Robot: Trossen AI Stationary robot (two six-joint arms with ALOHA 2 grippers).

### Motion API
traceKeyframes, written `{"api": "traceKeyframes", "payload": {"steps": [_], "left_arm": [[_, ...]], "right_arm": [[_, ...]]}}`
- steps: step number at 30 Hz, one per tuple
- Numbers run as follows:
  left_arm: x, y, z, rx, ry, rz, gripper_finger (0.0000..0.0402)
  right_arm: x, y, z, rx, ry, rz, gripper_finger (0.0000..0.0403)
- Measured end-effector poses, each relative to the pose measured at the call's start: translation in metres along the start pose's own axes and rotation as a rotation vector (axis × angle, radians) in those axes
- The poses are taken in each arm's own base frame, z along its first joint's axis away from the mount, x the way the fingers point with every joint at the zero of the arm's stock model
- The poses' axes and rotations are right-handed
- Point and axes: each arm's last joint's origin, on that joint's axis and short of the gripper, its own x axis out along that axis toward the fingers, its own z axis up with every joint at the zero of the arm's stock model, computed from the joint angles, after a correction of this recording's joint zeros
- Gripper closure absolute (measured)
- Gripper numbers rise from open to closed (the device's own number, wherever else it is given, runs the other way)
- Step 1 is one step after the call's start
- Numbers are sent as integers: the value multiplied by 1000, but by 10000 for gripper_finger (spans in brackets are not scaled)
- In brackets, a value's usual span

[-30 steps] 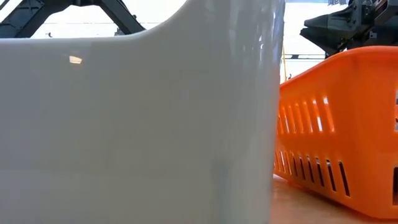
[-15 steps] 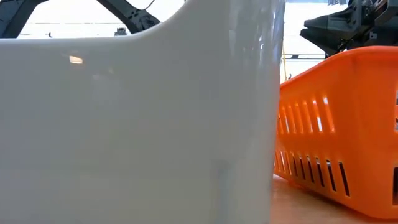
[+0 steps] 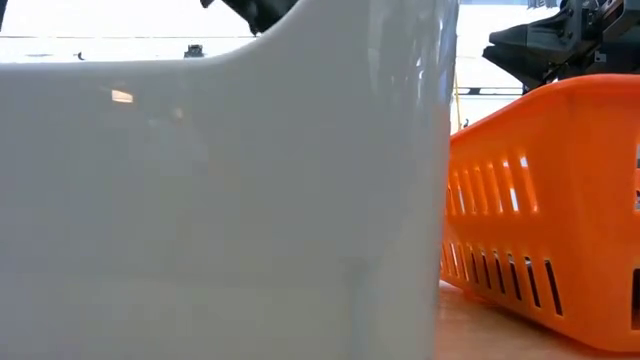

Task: Pick & Place Office items
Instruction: Put the red charger adapter into the gray bin

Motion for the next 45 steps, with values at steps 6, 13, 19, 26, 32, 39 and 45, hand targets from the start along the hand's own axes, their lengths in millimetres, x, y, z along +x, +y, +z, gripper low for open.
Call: {"api": "traceKeyframes", "payload": {"steps": [6,13,19,26,32,39,45], "left_arm": [[-29,-52,5,103,-58,-126,194],[-48,-95,0,184,-77,-235,194],[-59,-128,-13,243,-37,-362,194],[-76,-164,-34,233,73,-451,194],[-91,-185,-55,231,169,-418,188],[-94,-193,-71,190,202,-339,193],[-77,-185,-106,126,261,-290,183]], "right_arm": [[0,0,0,0,0,0,291],[0,0,0,0,0,0,291],[0,0,0,0,0,0,291],[0,0,0,0,0,0,291],[0,0,0,7,0,0,291],[0,0,0,7,0,0,291],[0,0,0,7,0,0,291]]}}
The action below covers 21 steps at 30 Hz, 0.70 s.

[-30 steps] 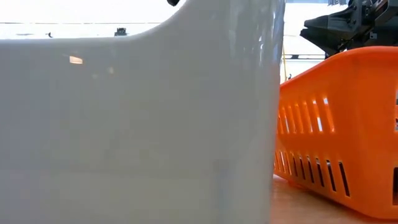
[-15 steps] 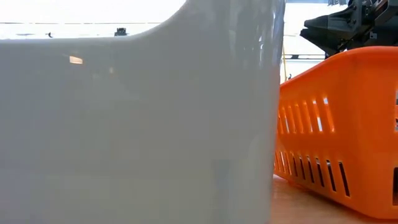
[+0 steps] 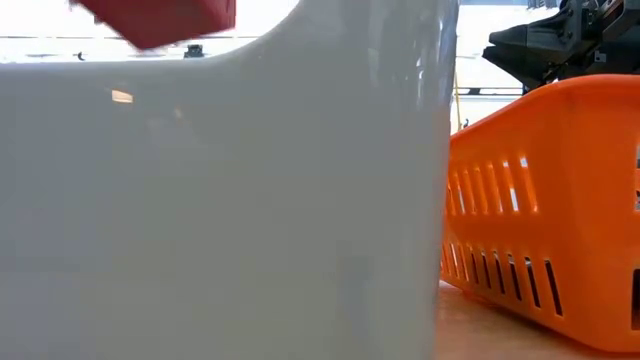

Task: Pick & Place Office items
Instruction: Put the red charger adapter into the gray bin

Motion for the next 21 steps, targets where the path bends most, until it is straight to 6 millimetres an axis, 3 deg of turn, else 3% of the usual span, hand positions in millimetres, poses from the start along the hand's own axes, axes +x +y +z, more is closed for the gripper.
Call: {"api": "traceKeyframes", "payload": {"steps": [13,21], "left_arm": [[30,17,-38,-98,-35,-60,181],[31,19,-40,-120,-30,-53,180]], "right_arm": [[0,0,0,5,-3,0,291],[0,0,0,5,-3,0,291]]}}
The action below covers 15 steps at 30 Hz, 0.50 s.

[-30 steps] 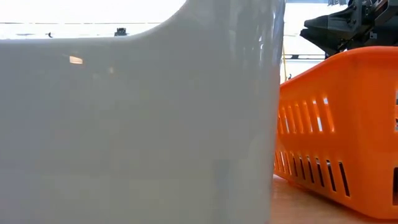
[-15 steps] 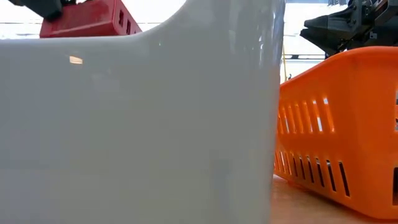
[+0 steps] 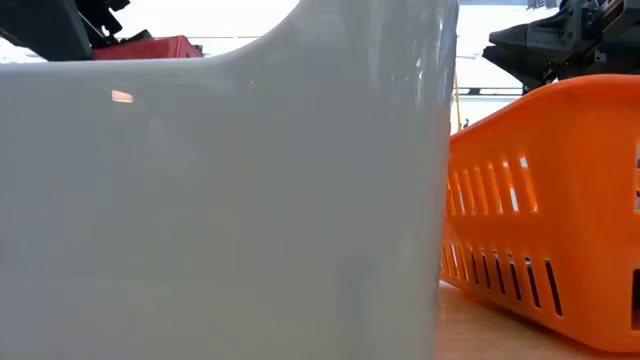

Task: Pick & Place Office items
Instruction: Put the red charger adapter into the gray bin

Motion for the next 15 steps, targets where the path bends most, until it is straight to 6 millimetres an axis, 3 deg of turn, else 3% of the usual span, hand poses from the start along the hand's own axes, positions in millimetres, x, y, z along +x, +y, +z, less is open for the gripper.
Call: {"api": "traceKeyframes", "payload": {"steps": [7,15], "left_arm": [[0,0,1,2,-9,-4,173],[18,0,-10,69,58,15,184]], "right_arm": [[0,0,0,0,0,0,291],[0,0,0,0,0,0,291]]}}
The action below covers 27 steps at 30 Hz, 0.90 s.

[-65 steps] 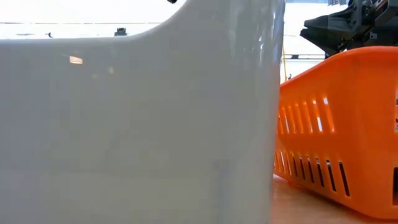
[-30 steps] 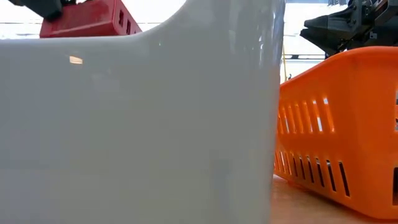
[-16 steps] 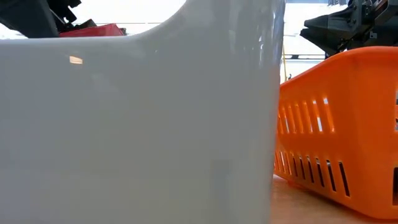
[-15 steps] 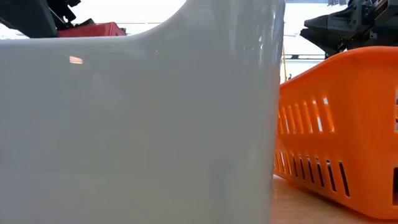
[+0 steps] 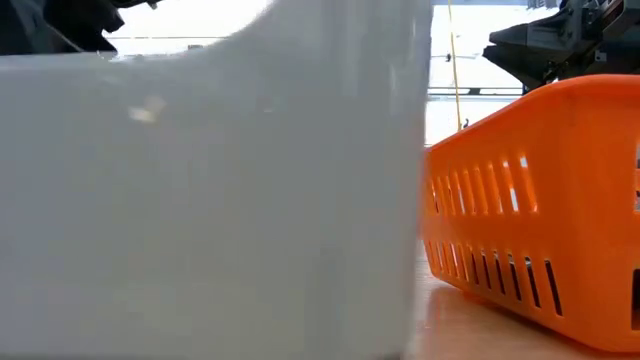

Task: Pick & Place Office items
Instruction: Put the red charger adapter into the gray bin, then return to Home Position

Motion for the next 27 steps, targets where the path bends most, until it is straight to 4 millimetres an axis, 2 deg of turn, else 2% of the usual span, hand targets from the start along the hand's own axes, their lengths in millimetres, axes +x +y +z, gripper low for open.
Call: {"api": "traceKeyframes", "payload": {"steps": [5,18,22,27], "left_arm": [[10,1,-3,-10,16,18,164],[9,-1,4,-29,-42,-28,159],[-2,2,15,-32,-46,-125,158],[-35,14,33,-62,-77,-266,158]], "right_arm": [[0,0,0,1,-2,0,291],[0,0,0,1,-1,0,291],[0,0,0,1,-1,0,291],[0,0,0,1,-1,0,291]]}}
